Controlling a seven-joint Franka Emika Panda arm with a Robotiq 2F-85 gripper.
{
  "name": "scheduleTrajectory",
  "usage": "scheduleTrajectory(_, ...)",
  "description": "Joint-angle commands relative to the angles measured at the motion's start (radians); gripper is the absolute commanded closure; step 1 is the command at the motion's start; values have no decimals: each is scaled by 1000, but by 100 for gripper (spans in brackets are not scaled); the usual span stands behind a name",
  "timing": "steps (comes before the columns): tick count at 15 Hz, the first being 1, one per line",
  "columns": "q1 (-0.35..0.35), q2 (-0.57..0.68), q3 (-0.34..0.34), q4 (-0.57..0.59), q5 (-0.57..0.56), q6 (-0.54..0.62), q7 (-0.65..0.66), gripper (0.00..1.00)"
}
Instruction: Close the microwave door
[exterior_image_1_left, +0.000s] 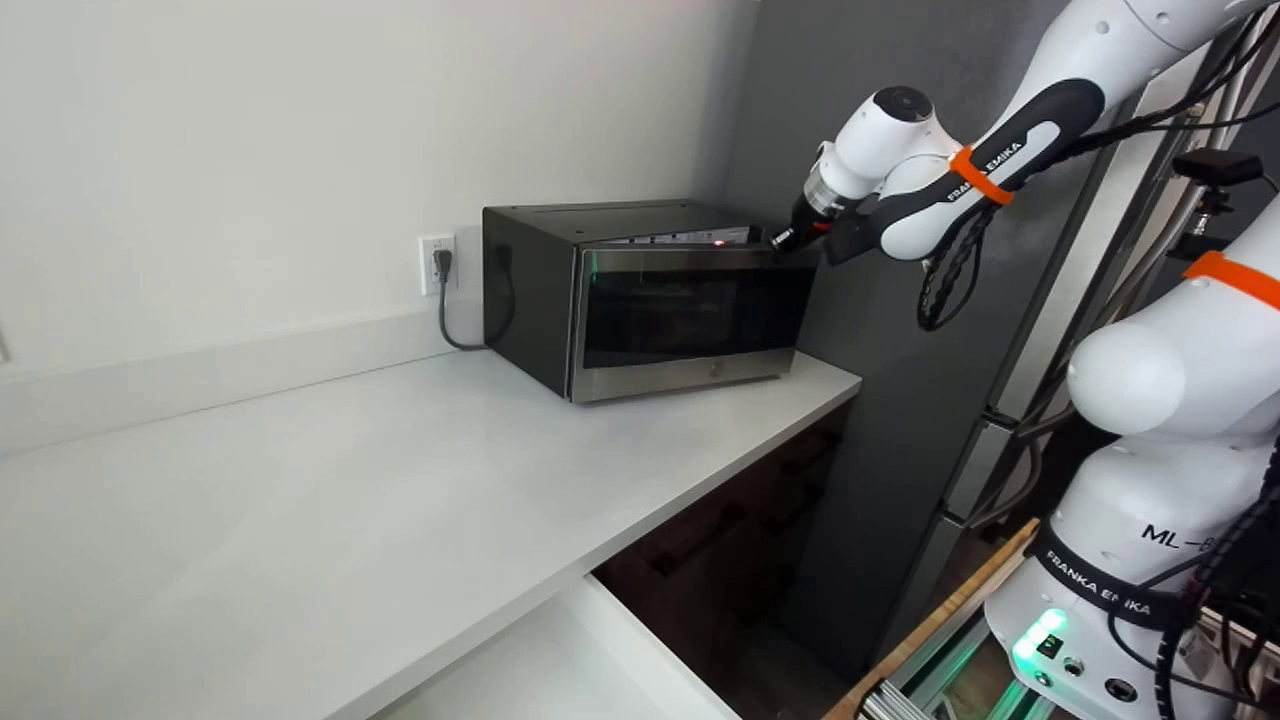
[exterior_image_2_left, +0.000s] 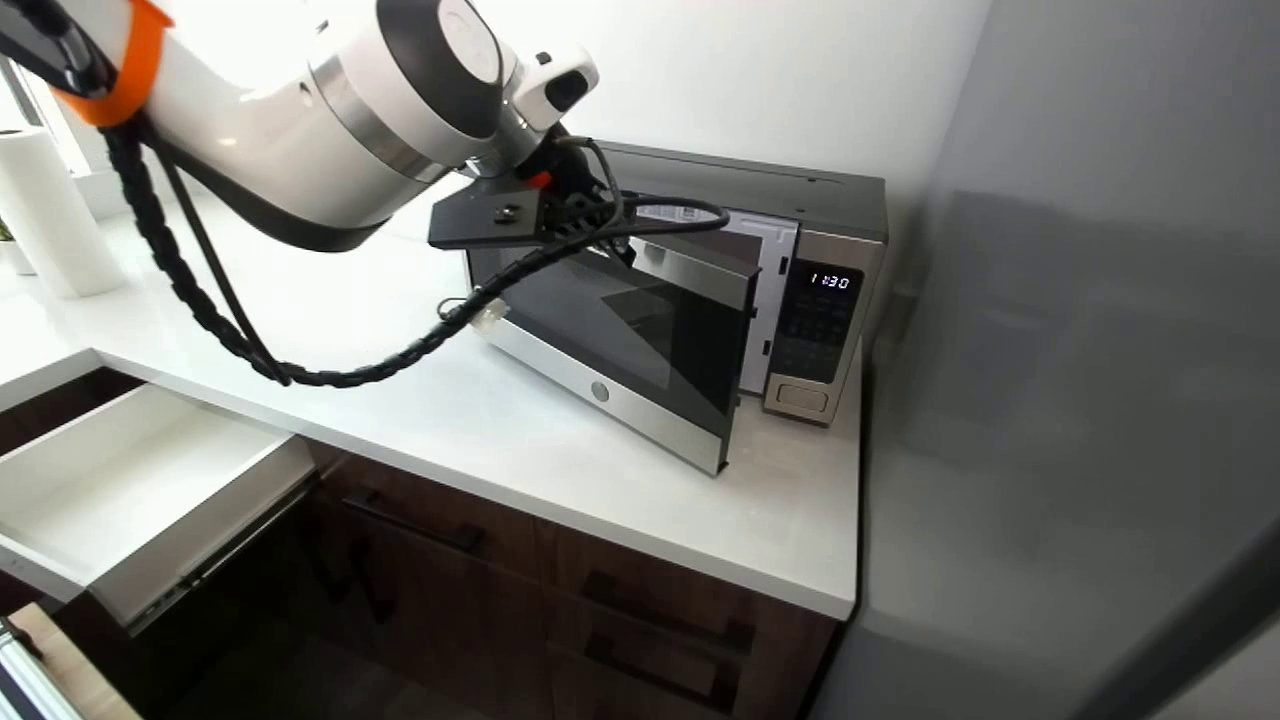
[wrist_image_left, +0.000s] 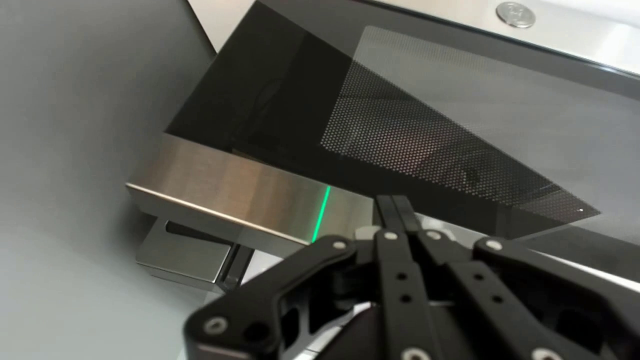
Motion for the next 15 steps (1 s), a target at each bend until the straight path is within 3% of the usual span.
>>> scheduleTrajectory(1,-74,97,16,92,-149,89,53,100)
scheduleTrajectory(2,-84,112,17,109,-169,103,75,100)
scheduleTrajectory(3,-49,55,2,58,-98,62,23,99)
scheduleTrajectory(15,-92,172,-12,175,-160,95,41,100)
